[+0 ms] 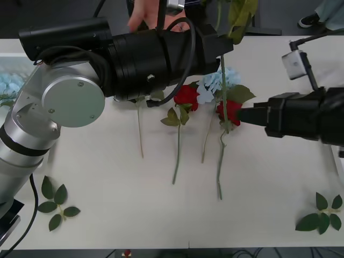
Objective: Place the red flowers into the right box and the blue flowers into the left box. If a person shows an open palm, hand one flower to the person first, then continue sorting.
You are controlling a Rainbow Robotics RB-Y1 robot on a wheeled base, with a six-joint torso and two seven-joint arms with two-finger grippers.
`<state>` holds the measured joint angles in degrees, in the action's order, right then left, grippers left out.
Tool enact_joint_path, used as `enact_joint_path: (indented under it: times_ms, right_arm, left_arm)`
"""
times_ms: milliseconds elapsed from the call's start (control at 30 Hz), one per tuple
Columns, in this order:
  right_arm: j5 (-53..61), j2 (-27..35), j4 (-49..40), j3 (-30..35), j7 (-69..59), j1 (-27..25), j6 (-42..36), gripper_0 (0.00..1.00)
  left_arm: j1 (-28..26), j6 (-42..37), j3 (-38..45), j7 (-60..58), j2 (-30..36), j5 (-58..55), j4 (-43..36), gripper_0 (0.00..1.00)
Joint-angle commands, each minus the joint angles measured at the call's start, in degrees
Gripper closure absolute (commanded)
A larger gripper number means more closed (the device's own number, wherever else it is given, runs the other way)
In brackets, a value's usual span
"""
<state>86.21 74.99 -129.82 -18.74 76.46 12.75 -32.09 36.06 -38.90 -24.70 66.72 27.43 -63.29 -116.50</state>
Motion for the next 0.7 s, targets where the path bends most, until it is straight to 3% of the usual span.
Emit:
enact_joint_path:
  times_ms: [33, 200, 367, 633, 667, 700]
  right_arm:
    - [-3.9, -2.6, 1.1, -4.3, -5.1, 6.0, 1.1, 0.23]
    - [-8.7, -5.3, 2.8, -10.4, -10.2, 11.1, 3.2, 0.22]
    - [-12.0, -6.5, 3.1, -11.8, -13.5, 11.2, 5.1, 0.03]
    - [-12.1, -7.1, 3.0, -12.0, -14.3, 11.2, 6.3, 0.02]
    - [-12.1, -7.1, 3.1, -12.0, -14.7, 11.2, 6.3, 0.04]
    - [-12.1, -7.1, 3.1, -12.0, -14.8, 11.2, 6.3, 0.27]
  left_arm:
    - [2.3, 0.5, -0.2, -0.8, 1.5, -0.3, -0.8, 1.00]
    - [2.4, 0.5, -0.2, -0.9, 1.6, -0.2, -0.8, 1.00]
    - [2.5, 0.5, -0.2, -1.1, 1.7, -0.2, -0.8, 1.00]
    - [2.6, 0.5, -0.1, -1.4, 1.8, -0.3, -0.8, 1.00]
    - [2.7, 0.5, -0.2, -1.5, 1.8, -0.3, -0.8, 1.00]
    - [2.7, 0.5, -0.2, -1.6, 1.8, -0.3, -0.8, 1.00]
